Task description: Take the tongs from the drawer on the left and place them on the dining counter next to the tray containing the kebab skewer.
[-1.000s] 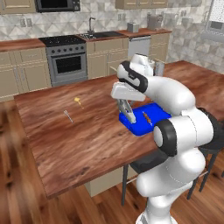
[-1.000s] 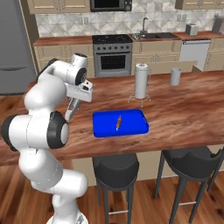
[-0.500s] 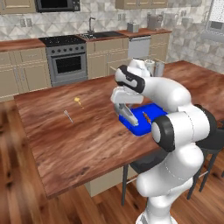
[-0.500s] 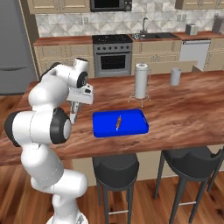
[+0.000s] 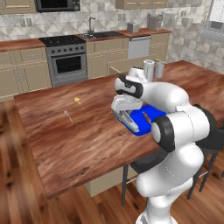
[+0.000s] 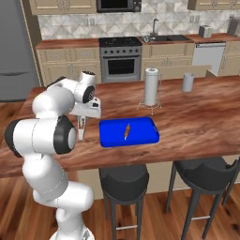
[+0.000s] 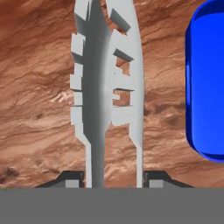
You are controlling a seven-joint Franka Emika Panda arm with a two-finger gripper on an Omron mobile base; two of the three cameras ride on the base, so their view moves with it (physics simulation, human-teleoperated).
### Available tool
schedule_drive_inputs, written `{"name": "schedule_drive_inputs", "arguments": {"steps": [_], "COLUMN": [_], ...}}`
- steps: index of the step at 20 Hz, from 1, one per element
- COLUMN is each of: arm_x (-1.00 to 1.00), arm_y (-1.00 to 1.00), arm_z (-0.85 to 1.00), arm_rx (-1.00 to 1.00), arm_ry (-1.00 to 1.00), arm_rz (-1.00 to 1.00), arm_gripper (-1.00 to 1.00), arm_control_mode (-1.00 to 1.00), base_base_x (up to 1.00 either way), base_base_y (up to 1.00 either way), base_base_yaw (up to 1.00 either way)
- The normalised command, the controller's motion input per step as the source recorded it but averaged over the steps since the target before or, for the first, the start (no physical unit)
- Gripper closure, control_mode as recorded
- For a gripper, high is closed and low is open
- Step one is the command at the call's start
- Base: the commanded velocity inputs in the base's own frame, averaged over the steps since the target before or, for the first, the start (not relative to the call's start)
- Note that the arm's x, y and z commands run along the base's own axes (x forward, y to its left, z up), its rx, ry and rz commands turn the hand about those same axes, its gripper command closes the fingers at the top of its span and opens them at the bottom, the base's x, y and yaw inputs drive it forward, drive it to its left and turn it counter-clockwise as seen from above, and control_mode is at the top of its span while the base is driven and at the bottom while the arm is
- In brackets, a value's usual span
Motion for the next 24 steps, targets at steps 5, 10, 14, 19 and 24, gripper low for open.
{"name": "schedule_drive_inputs", "arguments": {"steps": [5, 10, 14, 19, 24], "arm_x": [0.27, 0.25, 0.22, 0.16, 0.06], "arm_y": [0.12, 0.04, 0.0, 0.0, 0.0], "arm_z": [-0.37, -0.19, -0.06, -0.02, -0.08], "arm_rx": [-0.01, 0.0, -0.01, 0.0, 0.0], "arm_ry": [0.0, 0.0, 0.0, 0.0, 0.0], "arm_rz": [0.0, 0.0, 0.0, 0.0, 0.0], "arm_gripper": [1.0, 1.0, 1.0, 1.0, 1.0], "arm_control_mode": [-1.0, -1.0, -1.0, -1.0, -1.0], "base_base_x": [0.0, 0.0, 0.0, 0.0, 0.0], "base_base_y": [0.0, 0.0, 0.0, 0.0, 0.0], "base_base_yaw": [0.0, 0.0, 0.0, 0.0, 0.0]}}
